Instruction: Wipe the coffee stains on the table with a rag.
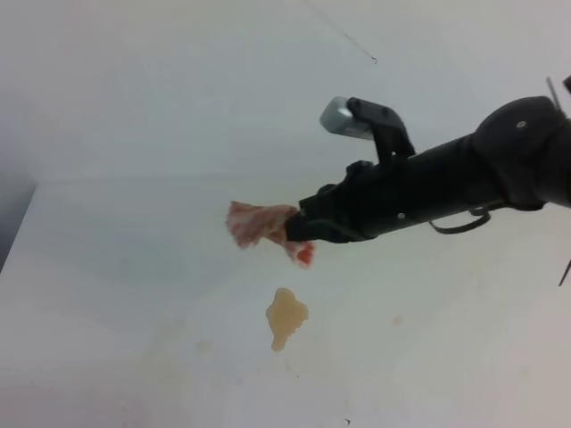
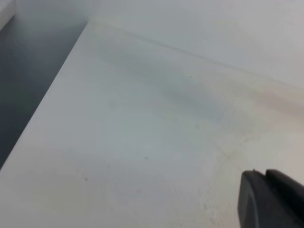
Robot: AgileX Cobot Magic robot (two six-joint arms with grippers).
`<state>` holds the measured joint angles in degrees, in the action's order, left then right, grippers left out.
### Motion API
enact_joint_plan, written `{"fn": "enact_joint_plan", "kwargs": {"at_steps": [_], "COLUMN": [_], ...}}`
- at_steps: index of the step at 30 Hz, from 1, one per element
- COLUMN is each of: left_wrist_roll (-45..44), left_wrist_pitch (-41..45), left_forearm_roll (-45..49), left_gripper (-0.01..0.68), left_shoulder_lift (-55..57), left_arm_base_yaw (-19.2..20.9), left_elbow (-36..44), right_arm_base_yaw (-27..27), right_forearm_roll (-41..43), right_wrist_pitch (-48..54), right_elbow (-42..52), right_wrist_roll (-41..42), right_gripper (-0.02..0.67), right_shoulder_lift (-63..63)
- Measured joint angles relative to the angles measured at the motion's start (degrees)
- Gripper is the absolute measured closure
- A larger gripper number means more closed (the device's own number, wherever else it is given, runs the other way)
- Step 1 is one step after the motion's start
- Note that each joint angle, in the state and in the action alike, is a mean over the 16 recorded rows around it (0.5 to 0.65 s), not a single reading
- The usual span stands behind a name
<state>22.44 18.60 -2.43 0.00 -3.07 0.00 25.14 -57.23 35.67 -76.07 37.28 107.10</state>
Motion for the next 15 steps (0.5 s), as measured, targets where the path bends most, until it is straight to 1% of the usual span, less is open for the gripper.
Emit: {"fn": "enact_joint_plan", "kwargs": {"at_steps": [3, 6, 10, 15], "left_wrist_roll": [0.0, 0.0, 0.0, 0.0], "left_wrist_pitch": [0.0, 0.0, 0.0, 0.0], "left_forearm_roll": [0.0, 0.0, 0.0, 0.0], "left_gripper": [0.674, 0.674, 0.674, 0.674], "left_shoulder_lift": [0.0, 0.0, 0.0, 0.0], "left_arm_base_yaw": [0.0, 0.0, 0.0, 0.0], "left_elbow": [0.0, 0.0, 0.0, 0.0], "right_arm_base_yaw": [2.8, 5.0, 6.6, 7.3], "right_forearm_roll": [-5.8, -9.2, -10.4, -9.5], "right_wrist_pitch": [0.8, 1.9, 3.8, 5.6], "right_elbow": [-0.1, -0.1, -0.1, -0.1], "right_wrist_roll": [4.2, 6.6, 7.1, 6.1], "right_gripper": [0.623, 0.623, 0.622, 0.622], "right_shoulder_lift": [1.5, 3.4, 6.4, 9.7]}}
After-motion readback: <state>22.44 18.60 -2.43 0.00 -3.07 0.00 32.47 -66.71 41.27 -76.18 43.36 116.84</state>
